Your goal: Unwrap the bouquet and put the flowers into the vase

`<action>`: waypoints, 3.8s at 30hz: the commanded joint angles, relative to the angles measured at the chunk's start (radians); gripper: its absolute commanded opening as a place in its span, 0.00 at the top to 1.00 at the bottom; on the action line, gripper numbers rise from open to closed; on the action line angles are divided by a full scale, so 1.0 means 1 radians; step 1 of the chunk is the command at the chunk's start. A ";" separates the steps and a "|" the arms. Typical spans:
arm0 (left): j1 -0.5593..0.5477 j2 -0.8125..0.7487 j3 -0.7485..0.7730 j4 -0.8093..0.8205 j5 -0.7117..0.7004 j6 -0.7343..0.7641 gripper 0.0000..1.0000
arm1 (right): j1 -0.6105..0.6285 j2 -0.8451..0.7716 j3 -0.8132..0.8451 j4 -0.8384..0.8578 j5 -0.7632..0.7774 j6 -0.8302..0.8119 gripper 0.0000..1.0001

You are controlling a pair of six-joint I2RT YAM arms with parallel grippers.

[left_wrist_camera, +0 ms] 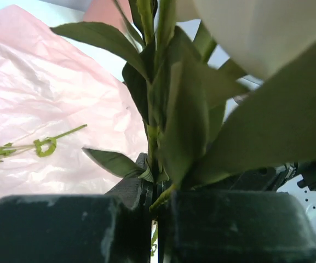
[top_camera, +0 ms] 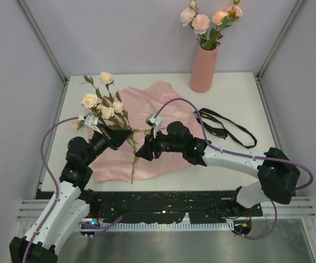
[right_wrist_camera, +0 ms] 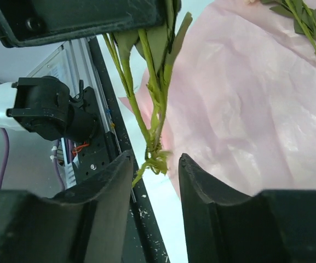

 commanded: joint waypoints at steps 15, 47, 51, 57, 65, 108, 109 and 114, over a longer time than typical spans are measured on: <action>-0.003 -0.081 0.021 0.037 0.107 -0.010 1.00 | 0.004 0.010 0.058 0.195 -0.068 -0.016 0.40; -0.002 -0.244 0.171 -0.519 0.070 0.178 0.10 | -0.200 -0.145 0.340 -0.071 0.217 -0.221 0.95; -0.002 -0.238 0.225 -0.613 0.021 0.279 0.01 | -0.318 -0.147 0.477 -0.196 0.251 -0.359 0.94; -0.006 -0.198 0.322 -0.769 -0.053 0.408 0.00 | -0.505 -0.104 0.636 -0.190 0.205 -0.512 0.95; -0.005 -0.301 0.200 -0.730 -0.177 0.408 0.01 | -0.690 0.100 0.882 -0.207 0.233 -0.577 0.94; -0.005 -0.282 0.210 -0.756 -0.205 0.430 0.03 | -0.858 0.574 1.109 0.052 0.325 -0.470 0.95; -0.005 -0.281 0.210 -0.756 -0.205 0.430 0.03 | -0.858 0.583 1.110 0.078 0.326 -0.473 0.95; -0.006 -0.281 0.210 -0.761 -0.212 0.433 0.03 | -0.860 0.671 1.114 0.173 0.311 -0.459 0.95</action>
